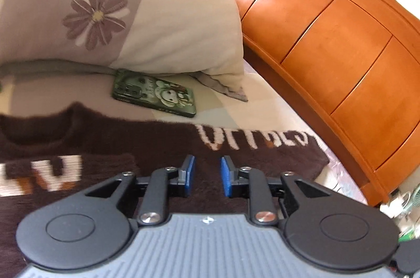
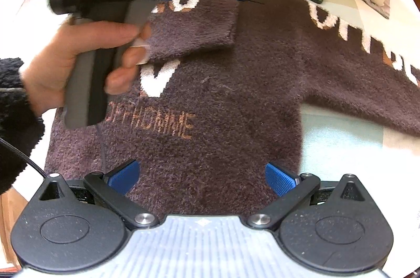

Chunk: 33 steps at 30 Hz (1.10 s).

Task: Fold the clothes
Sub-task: 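Withdraw the open left gripper from the folded sleeve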

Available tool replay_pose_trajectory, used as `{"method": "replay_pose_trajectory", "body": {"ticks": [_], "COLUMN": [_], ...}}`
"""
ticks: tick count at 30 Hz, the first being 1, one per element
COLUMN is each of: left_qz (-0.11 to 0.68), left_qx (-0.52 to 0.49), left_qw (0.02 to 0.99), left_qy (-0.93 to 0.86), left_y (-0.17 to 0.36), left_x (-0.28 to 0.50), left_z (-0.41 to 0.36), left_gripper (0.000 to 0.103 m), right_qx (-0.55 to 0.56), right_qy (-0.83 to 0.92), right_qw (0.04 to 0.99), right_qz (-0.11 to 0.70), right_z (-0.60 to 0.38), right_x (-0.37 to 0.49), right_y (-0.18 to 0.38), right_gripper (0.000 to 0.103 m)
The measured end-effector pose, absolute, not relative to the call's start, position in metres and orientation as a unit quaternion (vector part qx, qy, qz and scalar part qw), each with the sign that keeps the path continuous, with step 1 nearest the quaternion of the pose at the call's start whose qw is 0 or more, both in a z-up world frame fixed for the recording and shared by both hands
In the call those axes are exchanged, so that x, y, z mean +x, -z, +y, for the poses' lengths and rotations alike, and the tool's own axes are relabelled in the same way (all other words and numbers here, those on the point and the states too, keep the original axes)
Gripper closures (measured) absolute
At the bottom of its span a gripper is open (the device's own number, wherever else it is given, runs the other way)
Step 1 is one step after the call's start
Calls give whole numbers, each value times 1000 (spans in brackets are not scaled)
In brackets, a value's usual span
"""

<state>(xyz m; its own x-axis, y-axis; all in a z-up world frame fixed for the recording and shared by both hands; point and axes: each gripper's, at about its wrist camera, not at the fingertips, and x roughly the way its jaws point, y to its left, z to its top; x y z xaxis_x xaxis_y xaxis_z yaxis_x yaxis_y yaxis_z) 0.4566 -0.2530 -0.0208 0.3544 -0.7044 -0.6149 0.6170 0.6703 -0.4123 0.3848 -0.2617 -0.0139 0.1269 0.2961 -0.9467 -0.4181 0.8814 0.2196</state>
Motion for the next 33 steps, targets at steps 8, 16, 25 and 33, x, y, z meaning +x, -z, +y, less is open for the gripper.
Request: {"method": "replay_pose_trajectory", "body": {"ticks": [8, 16, 25, 33], "left_qz": [444, 487, 446, 461], "left_qx": [-41, -91, -139, -109], "left_qw": [842, 845, 881, 871], "left_qy": [303, 200, 82, 131], "left_y": [20, 60, 75, 75], "left_x": [428, 408, 430, 435], "left_z": [-125, -43, 2, 22], "left_gripper": [73, 68, 63, 69], "right_qx": [-71, -111, -136, -128], "right_qy": [-260, -295, -316, -301], "right_qw": [743, 727, 715, 716], "right_qz": [613, 610, 609, 617], "right_z": [-236, -195, -151, -143], "right_x": [376, 370, 367, 371], "right_y": [15, 19, 17, 22], "right_gripper": [0, 0, 0, 0]}}
